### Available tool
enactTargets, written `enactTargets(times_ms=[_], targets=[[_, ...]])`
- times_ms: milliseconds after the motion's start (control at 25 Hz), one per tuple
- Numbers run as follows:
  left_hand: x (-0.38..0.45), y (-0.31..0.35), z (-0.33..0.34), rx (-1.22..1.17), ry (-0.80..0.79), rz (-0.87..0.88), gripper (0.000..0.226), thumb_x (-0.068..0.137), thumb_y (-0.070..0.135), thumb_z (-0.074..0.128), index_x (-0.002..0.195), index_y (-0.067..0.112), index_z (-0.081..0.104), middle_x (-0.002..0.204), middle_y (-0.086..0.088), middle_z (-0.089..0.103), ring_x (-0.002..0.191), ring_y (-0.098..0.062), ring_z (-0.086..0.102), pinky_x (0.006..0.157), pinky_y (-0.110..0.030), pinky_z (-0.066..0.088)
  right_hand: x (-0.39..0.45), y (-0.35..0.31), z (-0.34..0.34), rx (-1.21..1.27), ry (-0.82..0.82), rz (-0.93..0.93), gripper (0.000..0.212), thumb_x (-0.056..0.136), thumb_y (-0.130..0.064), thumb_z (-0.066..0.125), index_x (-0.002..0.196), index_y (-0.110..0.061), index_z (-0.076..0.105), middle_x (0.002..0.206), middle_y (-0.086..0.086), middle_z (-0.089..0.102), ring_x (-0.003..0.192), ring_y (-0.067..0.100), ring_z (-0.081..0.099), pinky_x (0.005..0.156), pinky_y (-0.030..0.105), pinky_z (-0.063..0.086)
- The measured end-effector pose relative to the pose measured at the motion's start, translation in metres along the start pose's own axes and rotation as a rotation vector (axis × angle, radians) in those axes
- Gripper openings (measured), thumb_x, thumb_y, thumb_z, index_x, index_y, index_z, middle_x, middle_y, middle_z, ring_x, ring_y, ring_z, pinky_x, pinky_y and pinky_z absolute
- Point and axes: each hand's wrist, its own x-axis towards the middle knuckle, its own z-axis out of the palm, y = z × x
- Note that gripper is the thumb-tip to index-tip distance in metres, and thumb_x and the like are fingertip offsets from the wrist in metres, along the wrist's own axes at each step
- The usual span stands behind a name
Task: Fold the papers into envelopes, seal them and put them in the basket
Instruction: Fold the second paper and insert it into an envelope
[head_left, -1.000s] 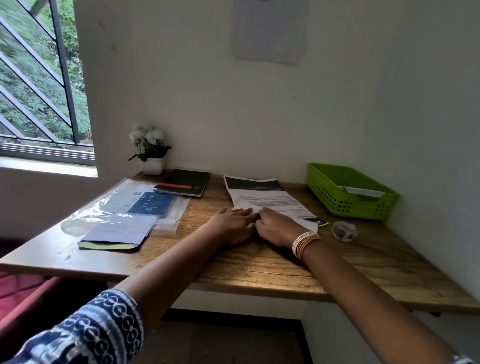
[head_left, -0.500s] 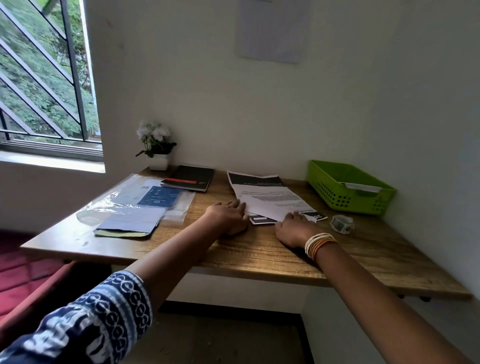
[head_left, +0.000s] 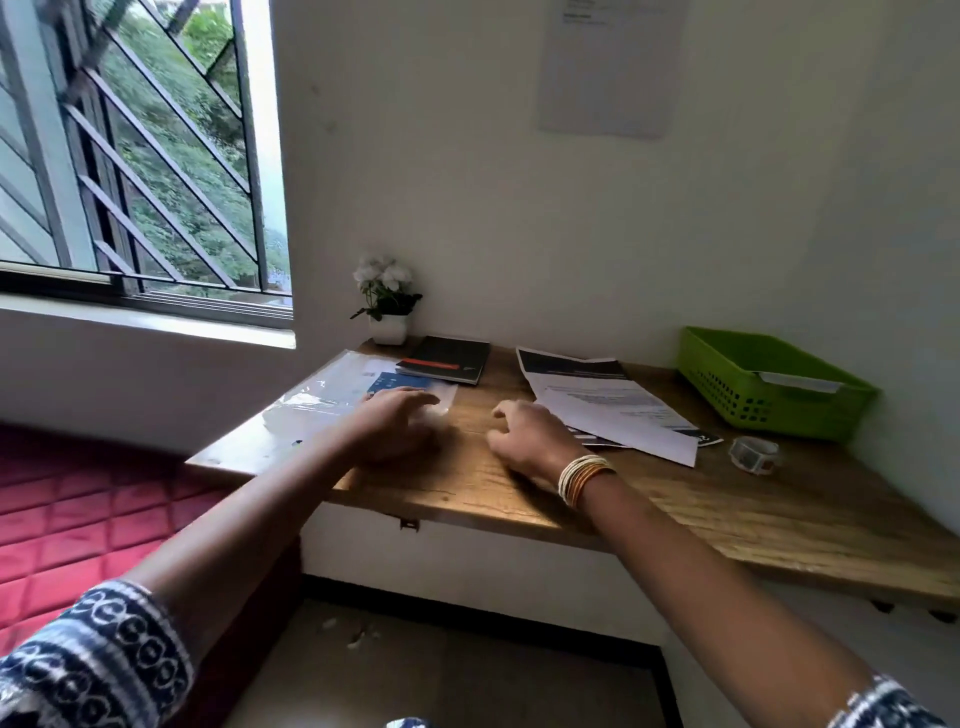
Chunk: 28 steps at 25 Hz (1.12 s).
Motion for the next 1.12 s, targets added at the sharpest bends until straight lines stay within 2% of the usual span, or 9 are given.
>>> enactTargets(times_ms=[120,160,240,360,480,640,840,1000,1120], targets=[[-0.03,-0.041,-0.014,-0.114,0.032,-0.044,0.063,0.071,0.061,0.06,0.127,0.034,0.056,0.134,0.007,0.056,0.124,-0.014,0.049,0.107,-0.039,0.037,0.005,-0.028,0.014,0.062,0.066,-0.122,0.037,0.084,-0.028,0.053,0.118,-0.016,0.061,0.121,0.009,0.063,0.108,0.027,0.059,0.093,0.041,0.05],[-0.038,-0.053,-0.018,-0.141,0.056,-0.048,0.063,0.068,0.061,0.063,0.125,0.033,0.058,0.131,0.01,0.057,0.122,-0.012,0.05,0.106,-0.037,0.038,0.006,-0.035,0.018,0.087,0.078,-0.161,0.035,0.084,-0.026,0.054,0.117,-0.017,0.062,0.119,0.009,0.064,0.107,0.026,0.059,0.093,0.041,0.05],[-0.051,-0.076,-0.023,-0.152,0.127,-0.062,0.05,0.073,0.045,0.071,0.12,0.031,0.061,0.126,0.009,0.061,0.119,-0.012,0.054,0.104,-0.036,0.042,0.008,-0.05,0.025,0.129,0.096,-0.233,0.033,0.085,-0.022,0.055,0.117,-0.017,0.062,0.118,0.007,0.063,0.106,0.024,0.059,0.093,0.04,0.05],[-0.057,-0.098,-0.027,-0.107,0.232,-0.083,0.034,0.078,0.026,0.069,0.111,0.031,0.066,0.117,0.003,0.067,0.112,-0.018,0.061,0.098,-0.036,0.047,0.008,-0.066,0.031,0.142,0.134,-0.355,0.033,0.083,-0.024,0.061,0.115,-0.017,0.065,0.115,0.006,0.064,0.107,0.02,0.057,0.093,0.036,0.048],[-0.056,-0.099,-0.027,-0.132,0.309,-0.151,0.028,0.079,0.022,0.067,0.105,0.032,0.069,0.112,0.001,0.07,0.106,-0.018,0.064,0.094,-0.035,0.05,0.008,-0.071,0.033,0.157,0.115,-0.458,0.034,0.081,-0.027,0.068,0.113,-0.016,0.067,0.113,0.004,0.065,0.104,0.016,0.058,0.085,0.023,0.045],[-0.056,-0.113,-0.022,-0.176,0.385,-0.192,0.022,0.082,0.03,0.068,0.104,0.03,0.072,0.109,0.001,0.072,0.105,-0.014,0.066,0.092,-0.033,0.052,0.017,-0.086,0.043,0.12,0.07,-0.58,0.033,0.081,-0.033,0.071,0.109,-0.015,0.07,0.108,0.003,0.069,0.097,0.014,0.062,0.081,0.026,0.052],[-0.054,-0.108,-0.023,-0.201,0.463,-0.171,0.021,0.083,0.031,0.07,0.103,0.025,0.074,0.107,0.002,0.073,0.102,-0.012,0.067,0.092,-0.03,0.051,0.021,-0.082,0.048,0.11,0.217,-0.662,0.016,0.084,-0.021,0.067,0.095,-0.012,0.075,0.096,0.005,0.074,0.083,0.014,0.066,0.075,0.027,0.057],[-0.055,-0.108,-0.023,-0.25,0.433,-0.189,0.02,0.084,0.025,0.068,0.103,0.024,0.073,0.109,0.002,0.072,0.104,-0.014,0.065,0.093,-0.031,0.05,0.013,-0.085,0.041,0.424,0.395,-0.604,0.01,0.08,-0.007,0.069,0.087,-0.009,0.076,0.086,0.002,0.072,0.075,0.01,0.065,0.066,0.017,0.054],[-0.056,-0.102,-0.023,-0.342,0.527,-0.205,0.019,0.085,0.017,0.065,0.1,0.022,0.075,0.107,0.001,0.073,0.105,-0.014,0.066,0.094,-0.031,0.05,0.01,-0.087,0.028,0.577,0.563,-0.52,0.005,0.079,-0.006,0.071,0.082,-0.008,0.075,0.086,-0.002,0.064,0.073,0.006,0.059,0.055,0.011,0.045]])
